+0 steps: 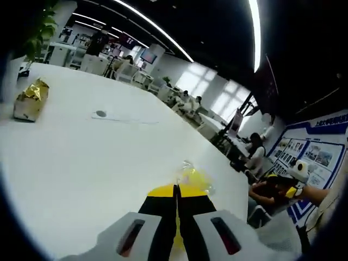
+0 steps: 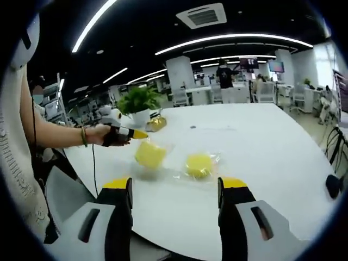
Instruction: Compare the silicone blocks by pressing each to a similar depth, holding the contact briefly, and releasing to observe deformation and rebound differences across the visible hardness samples.
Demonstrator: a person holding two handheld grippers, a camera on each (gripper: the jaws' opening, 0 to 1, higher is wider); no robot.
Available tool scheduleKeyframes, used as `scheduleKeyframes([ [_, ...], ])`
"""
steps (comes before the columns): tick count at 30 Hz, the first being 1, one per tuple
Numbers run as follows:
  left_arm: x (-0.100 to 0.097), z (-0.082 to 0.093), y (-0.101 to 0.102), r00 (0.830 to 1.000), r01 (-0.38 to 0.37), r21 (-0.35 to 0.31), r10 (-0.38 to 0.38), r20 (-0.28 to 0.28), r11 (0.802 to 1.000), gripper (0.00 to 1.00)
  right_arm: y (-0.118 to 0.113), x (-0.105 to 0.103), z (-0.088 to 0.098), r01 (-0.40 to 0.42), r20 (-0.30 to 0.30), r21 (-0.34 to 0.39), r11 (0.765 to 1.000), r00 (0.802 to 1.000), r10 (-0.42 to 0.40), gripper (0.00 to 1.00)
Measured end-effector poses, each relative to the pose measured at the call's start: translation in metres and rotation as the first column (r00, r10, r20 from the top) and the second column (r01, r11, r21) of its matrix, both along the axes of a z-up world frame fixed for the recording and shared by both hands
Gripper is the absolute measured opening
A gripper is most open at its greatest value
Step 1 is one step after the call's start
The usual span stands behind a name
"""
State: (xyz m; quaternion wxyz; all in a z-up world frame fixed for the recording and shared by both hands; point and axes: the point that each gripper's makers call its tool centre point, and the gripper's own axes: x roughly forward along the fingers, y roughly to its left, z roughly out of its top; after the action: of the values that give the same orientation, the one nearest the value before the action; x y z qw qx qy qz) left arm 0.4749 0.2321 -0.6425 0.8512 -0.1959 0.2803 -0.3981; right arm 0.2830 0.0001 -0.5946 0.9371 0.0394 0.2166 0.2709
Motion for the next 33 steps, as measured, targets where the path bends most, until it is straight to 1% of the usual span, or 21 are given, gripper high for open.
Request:
scheduleKeyframes([
  [2,0.007,-0.009,0.004,1.0,-0.003,0.004,0.003,-0.015,1.0,0.0,-0.001,-0.003,-0.004,-0.004,-0.016,-0.003,1.0,1.0,0.003,0.58],
  [5,0.02,-0.026,0.013,1.0,-0.004,0.038,0.005,-0.027,0.999,0.0,0.0,-0.005,-0.009,-0.006,-0.038,0.007,1.0,0.999,0.006,0.57],
  [6,0.023,-0.031,0.015,0.999,-0.008,0.052,0.01,-0.033,0.999,0.0,0.001,-0.005,-0.013,-0.01,-0.052,0.005,1.0,0.999,0.01,0.57],
  [7,0.025,-0.035,0.016,0.999,-0.009,0.054,0.011,-0.039,0.999,0.0,0.002,-0.005,-0.016,-0.014,-0.061,0.0,1.0,0.998,0.014,0.57],
  [8,0.029,-0.043,0.019,0.999,-0.006,0.069,0.01,-0.053,0.998,0.0,0.003,-0.005,-0.019,-0.022,-0.069,-0.007,1.0,0.997,0.022,0.57],
  [10,0.033,-0.055,0.024,0.998,-0.01,0.106,0.017,-0.064,0.994,0.0,0.006,-0.003,-0.021,-0.034,-0.078,-0.015,0.999,0.996,0.033,0.57],
  [13,0.036,-0.067,0.026,0.996,-0.007,0.106,0.016,-0.082,0.994,0.0,0.01,-0.001,-0.02,-0.047,-0.078,-0.007,0.999,0.996,0.046,0.57],
  [15,0.035,-0.073,0.028,0.995,-0.006,0.106,0.016,-0.095,0.994,0.0,0.011,-0.002,-0.023,-0.053,-0.093,-0.01,0.999,0.994,0.052,0.57],
  [17,0.032,-0.077,0.029,0.994,-0.008,0.102,0.019,-0.109,0.995,0.0,0.012,-0.003,-0.024,-0.056,-0.098,-0.008,0.998,0.994,0.055,0.57],
  [21,0.031,-0.082,0.032,0.993,-0.002,0.102,0.014,-0.116,0.995,0.0,0.013,-0.006,-0.029,-0.064,-0.118,-0.013,0.998,0.991,0.062,0.57],
  [24,0.031,-0.083,0.034,0.993,-0.003,0.08,0.013,-0.122,0.997,0.0,0.016,-0.006,-0.033,-0.076,-0.138,-0.014,0.997,0.988,0.074,0.56],
  [30,0.03,-0.081,0.032,0.994,0.002,0.09,0.008,-0.107,0.996,0.0,0.025,-0.003,-0.03,-0.112,-0.127,-0.013,0.994,0.986,0.11,0.55],
  [33,0.031,-0.08,0.032,0.996,0.005,0.102,0.004,-0.094,0.995,0.0,0.027,-0.004,-0.031,-0.128,-0.138,-0.023,0.992,0.983,0.123,0.55],
])
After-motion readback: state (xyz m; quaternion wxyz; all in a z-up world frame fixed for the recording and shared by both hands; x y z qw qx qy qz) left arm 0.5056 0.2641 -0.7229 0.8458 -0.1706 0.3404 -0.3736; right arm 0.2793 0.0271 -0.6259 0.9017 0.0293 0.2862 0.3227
